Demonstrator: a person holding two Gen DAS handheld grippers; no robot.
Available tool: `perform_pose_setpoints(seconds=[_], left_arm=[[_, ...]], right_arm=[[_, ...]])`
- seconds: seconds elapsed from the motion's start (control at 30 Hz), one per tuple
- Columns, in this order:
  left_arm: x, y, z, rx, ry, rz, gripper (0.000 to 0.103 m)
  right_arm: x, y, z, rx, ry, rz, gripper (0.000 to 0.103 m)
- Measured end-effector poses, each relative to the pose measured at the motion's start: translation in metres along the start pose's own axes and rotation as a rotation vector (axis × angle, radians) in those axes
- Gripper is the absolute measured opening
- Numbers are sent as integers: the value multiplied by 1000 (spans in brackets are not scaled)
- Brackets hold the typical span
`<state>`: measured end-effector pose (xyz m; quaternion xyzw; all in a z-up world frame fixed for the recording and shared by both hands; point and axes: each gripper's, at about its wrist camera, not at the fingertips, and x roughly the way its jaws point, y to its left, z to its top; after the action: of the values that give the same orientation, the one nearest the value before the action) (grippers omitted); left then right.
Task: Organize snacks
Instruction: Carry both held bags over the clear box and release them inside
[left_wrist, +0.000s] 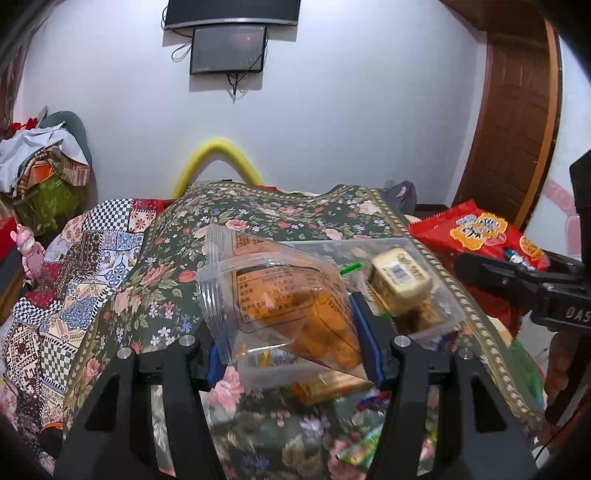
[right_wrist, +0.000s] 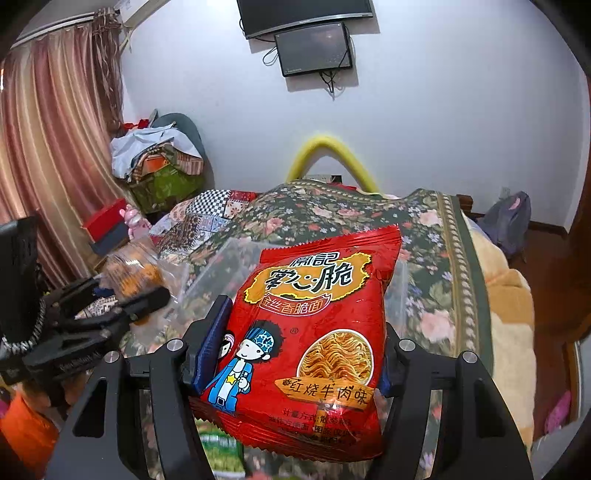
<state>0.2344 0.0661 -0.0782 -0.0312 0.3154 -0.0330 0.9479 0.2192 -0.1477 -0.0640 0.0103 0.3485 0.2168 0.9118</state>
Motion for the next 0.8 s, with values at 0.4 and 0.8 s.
perform_pose_setpoints(seconds=[0.4, 0.8], left_arm=[[73, 10, 20, -11, 91, 35, 58], [111, 17, 28, 11, 149, 80, 58]], right_arm=[[66, -6, 19, 21, 96, 19, 61], [110, -5, 31, -48, 193, -18, 62]])
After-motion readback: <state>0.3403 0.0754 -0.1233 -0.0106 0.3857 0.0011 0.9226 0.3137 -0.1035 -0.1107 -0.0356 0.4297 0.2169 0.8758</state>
